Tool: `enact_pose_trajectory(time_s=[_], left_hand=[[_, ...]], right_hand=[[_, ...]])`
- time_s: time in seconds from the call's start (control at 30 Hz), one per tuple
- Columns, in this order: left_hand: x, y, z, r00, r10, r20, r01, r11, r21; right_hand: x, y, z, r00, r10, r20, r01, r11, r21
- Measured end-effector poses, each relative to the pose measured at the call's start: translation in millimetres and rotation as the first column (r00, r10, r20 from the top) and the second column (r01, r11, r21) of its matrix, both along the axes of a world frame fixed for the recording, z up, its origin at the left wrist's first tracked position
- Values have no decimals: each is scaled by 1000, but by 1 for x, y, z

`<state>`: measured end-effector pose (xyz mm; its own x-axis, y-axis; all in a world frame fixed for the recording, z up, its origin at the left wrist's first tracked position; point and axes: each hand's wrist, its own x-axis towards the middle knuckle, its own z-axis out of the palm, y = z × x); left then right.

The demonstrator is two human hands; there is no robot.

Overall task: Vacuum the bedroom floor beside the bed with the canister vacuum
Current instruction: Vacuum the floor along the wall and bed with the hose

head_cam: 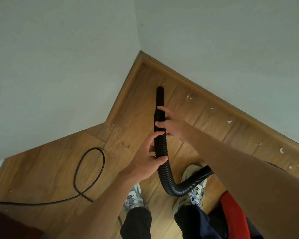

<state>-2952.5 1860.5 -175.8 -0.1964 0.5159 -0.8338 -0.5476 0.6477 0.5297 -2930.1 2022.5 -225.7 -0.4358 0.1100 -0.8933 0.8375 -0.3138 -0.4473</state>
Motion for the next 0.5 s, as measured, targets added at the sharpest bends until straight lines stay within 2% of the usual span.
enact_pose_trajectory(time_s=[0.27, 0.5], left_hand=[[-10, 20, -3, 997, -38, -61, 37, 999, -26], [5, 28, 3, 993, -120, -14, 120, 992, -27]], right_hand=[[-6, 14, -1, 998, -47, -34, 48, 998, 35], [26, 23, 3, 992, -126, 15, 126, 992, 18]])
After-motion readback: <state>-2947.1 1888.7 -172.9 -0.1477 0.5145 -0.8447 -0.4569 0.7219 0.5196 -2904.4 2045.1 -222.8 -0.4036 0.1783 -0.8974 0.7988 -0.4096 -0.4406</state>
